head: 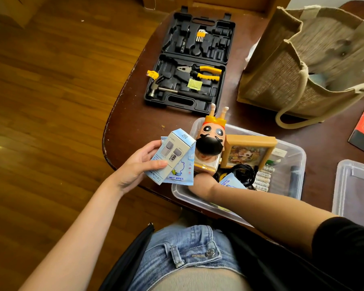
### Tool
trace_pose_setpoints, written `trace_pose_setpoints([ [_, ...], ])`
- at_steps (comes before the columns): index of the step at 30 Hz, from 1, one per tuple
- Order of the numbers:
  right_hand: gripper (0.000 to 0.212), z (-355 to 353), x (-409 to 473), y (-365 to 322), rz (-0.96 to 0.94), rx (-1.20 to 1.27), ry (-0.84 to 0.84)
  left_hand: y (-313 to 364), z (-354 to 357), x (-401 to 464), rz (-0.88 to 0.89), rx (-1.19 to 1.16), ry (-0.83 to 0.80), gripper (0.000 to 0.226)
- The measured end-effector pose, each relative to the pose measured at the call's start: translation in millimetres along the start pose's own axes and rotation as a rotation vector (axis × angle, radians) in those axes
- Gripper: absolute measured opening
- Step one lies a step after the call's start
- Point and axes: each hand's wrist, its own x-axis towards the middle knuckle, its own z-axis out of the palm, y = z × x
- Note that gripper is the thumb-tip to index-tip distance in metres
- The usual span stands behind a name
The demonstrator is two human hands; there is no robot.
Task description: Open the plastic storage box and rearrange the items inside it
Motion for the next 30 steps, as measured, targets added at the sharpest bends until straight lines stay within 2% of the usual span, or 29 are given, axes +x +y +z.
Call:
trace_pose_setpoints([
  [3, 0.018, -3.0, -10.4, 5.9, -0.092, -0.047, 0.021, 2.0, -0.1, -2.0, 0.009, 0.003, -0.019, 0.073],
  [5, 0.01, -10.0, -16.9, 13.1, -0.197, -0.133, 0.095, 3.2, 0.6, -2.1, 0.024, 0.014, -0.041, 0.07],
  [10, 0.022, -22.8, -61.6, 37.0, -0.215, -0.104, 0.123, 7.7, 13.4, 9.9, 0.059, 0.151, -0.156, 0.078],
  [12, 0.015, -21.3, -82.9, 50.3, -0.139, -0.076, 0.108, 8.2, 23.6, 19.5, 0.071, 0.278, -0.185, 0.078],
  [16, 0.011, -17.5, -109.4, 84.1, 0.162, -0.034, 0.171, 7.1, 41.7, 37.0, 0.068, 0.589, -0.277, 0.076],
  [20, 0.029, -18.0, -107.2, 117.5, 0.444, -0.116, 0.266, 5.1, 57.3, 47.7, 0.08, 0.826, -0.393, 0.068],
  [23, 0.015, -15.9, -94.4, 128.5, 0.524, -0.212, 0.242, -0.7, 60.9, 54.1, 0.065, 0.917, -0.425, 0.073],
  [26, 0.026, -10.3, -79.2, 133.8, 0.551, -0.253, 0.227, -4.2, 60.6, 56.6, 0.04, 0.929, -0.446, 0.076],
  [30, 0.026, -6.0, -70.0, 139.9, 0.548, -0.234, 0.306, -6.7, 59.7, 57.0, 0.034, 0.944, -0.442, 0.074],
])
